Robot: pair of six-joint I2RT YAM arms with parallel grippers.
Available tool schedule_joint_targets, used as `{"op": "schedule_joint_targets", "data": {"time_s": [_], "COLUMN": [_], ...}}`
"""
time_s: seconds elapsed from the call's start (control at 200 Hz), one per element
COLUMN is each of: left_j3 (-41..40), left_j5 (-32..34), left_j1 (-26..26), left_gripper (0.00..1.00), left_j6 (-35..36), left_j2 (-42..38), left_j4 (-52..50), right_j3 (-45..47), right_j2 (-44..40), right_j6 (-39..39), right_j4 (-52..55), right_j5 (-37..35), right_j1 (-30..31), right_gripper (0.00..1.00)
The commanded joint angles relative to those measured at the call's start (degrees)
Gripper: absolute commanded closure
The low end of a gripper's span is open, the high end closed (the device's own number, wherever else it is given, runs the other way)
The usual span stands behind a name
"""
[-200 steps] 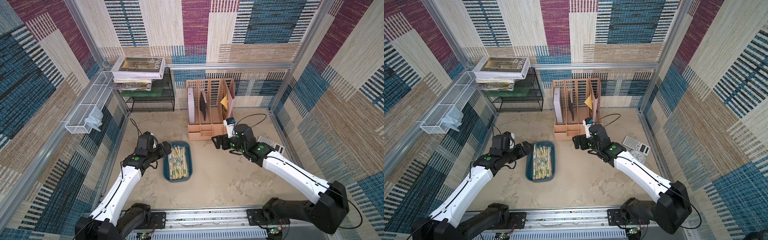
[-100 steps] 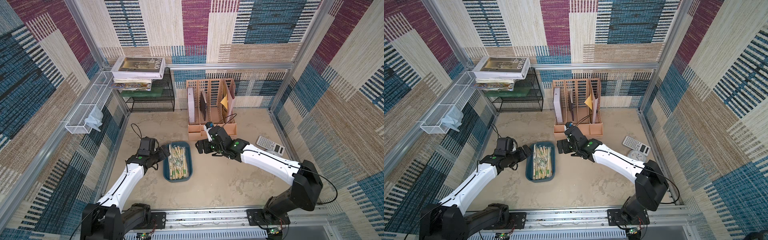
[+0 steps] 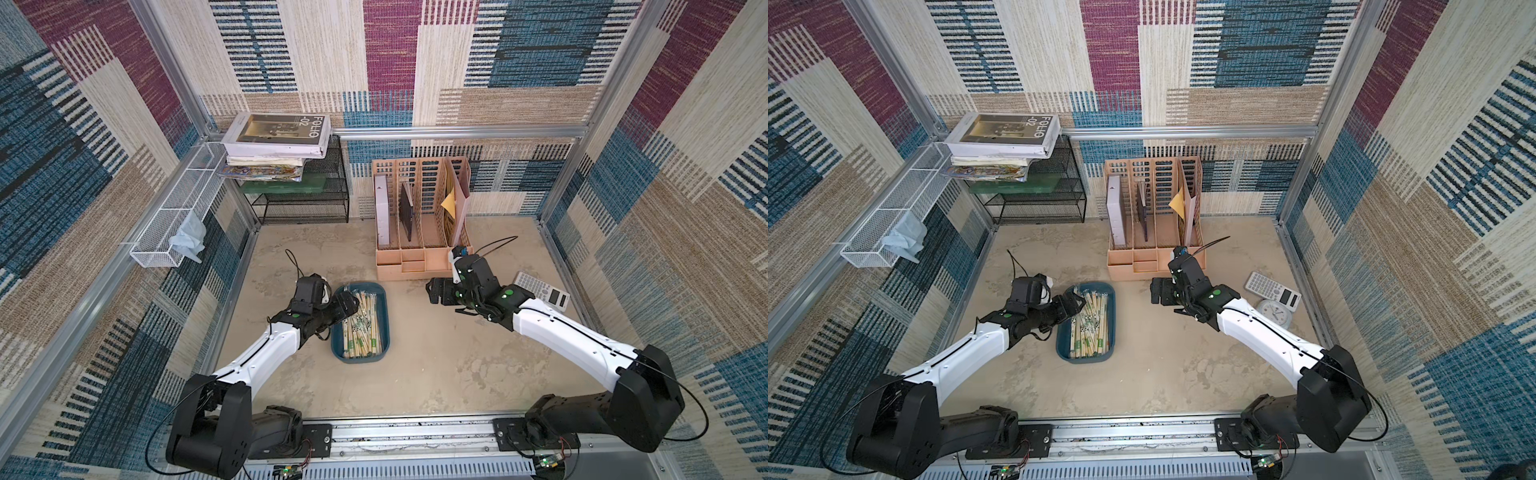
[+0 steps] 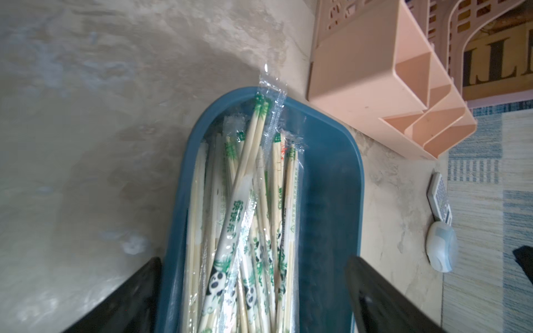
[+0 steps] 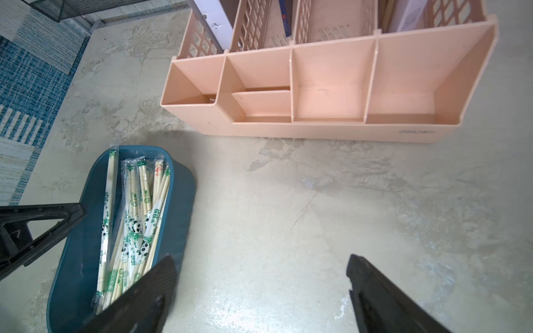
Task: Take the paired disposable chopsticks out of the storage box
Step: Move the storage box to the center of the board.
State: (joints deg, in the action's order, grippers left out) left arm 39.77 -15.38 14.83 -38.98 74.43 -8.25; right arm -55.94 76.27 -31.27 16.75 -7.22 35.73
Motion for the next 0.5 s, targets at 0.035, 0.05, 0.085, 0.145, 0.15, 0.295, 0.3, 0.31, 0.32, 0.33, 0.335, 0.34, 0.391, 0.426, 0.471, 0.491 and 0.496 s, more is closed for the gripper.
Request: {"op": "schedule_joint_targets", "data": {"time_s": [0.035,0.05,0.085,0.145,0.15,0.295,0.3,0.31,0.32,0.33,0.335,0.34,0.391,0.426,0.471,0.491,0.496], "left_j3": [2.31,2.52,2.99,3.63,3.73,4.67,4.69,4.74,4.78,4.96,4.97,5.10,5.95,6.72,8.09,8.69,8.85], "left_j5": [0.14,0.26,0.30,1.05,1.09,4.29,4.38,4.52,4.64,4.83,4.92,5.00,5.64,5.99,6.87,7.14,7.17], "left_j1": [4.61,5.10,6.26,8.43,8.71,15.56,15.75,16.17,16.67,17.13,17.32,17.51,19.54,20.73,22.00,22.51,22.61], "left_gripper": [0.01,0.01,0.01,0.01,0.01,0.01,0.01,0.01,0.01,0.01,0.01,0.01,0.01,0.01,0.01,0.01,0.01], "left_j6": [-1.42,-1.59,-2.16,-3.13,-3.21,-5.73,-5.83,-5.88,-6.03,-6.15,-6.22,-6.29,-6.88,-6.89,-6.97,-6.91,-6.90], "left_j2": [2.64,3.04,3.93,5.18,5.27,7.61,7.72,7.87,8.06,8.31,8.33,8.43,9.41,10.27,11.46,12.02,12.17], "left_j4": [4.22,4.41,4.87,5.58,5.64,7.85,7.96,8.18,8.34,8.54,8.57,8.63,9.03,9.17,9.20,9.27,9.29], "right_j3": [2.03,2.32,2.92,3.93,3.97,6.02,6.11,6.27,6.41,6.48,6.58,6.61,7.22,7.53,7.92,8.06,8.05], "right_j2": [-2.02,-2.27,-2.86,-4.08,-4.18,-6.83,-6.97,-7.18,-7.36,-7.45,-7.56,-7.64,-8.26,-8.56,-8.94,-9.10,-9.07], "right_j6": [-0.68,-0.64,-0.72,-0.86,-0.88,-1.22,-1.20,-1.17,-1.17,-1.21,-1.24,-1.29,-1.39,-1.38,-1.57,-1.55,-1.58], "right_j4": [-1.20,-1.12,-1.09,-0.93,-0.93,-0.41,-0.45,-0.41,-0.41,-0.36,-0.33,-0.28,-0.01,0.21,0.30,0.25,0.27], "right_j5": [0.72,0.64,0.61,0.72,0.72,0.72,0.72,0.76,0.73,0.64,0.63,0.63,0.38,0.25,0.19,0.19,0.19], "right_j1": [-1.15,-1.32,-1.70,-2.24,-2.24,-3.22,-3.21,-3.34,-3.35,-3.37,-3.40,-3.39,-3.55,-3.72,-3.73,-3.76,-3.74], "right_gripper": [0.04,0.05,0.04,0.04,0.04,0.04,0.04,0.04,0.04,0.04,0.04,0.04,0.04,0.04,0.04,0.04,0.04]}}
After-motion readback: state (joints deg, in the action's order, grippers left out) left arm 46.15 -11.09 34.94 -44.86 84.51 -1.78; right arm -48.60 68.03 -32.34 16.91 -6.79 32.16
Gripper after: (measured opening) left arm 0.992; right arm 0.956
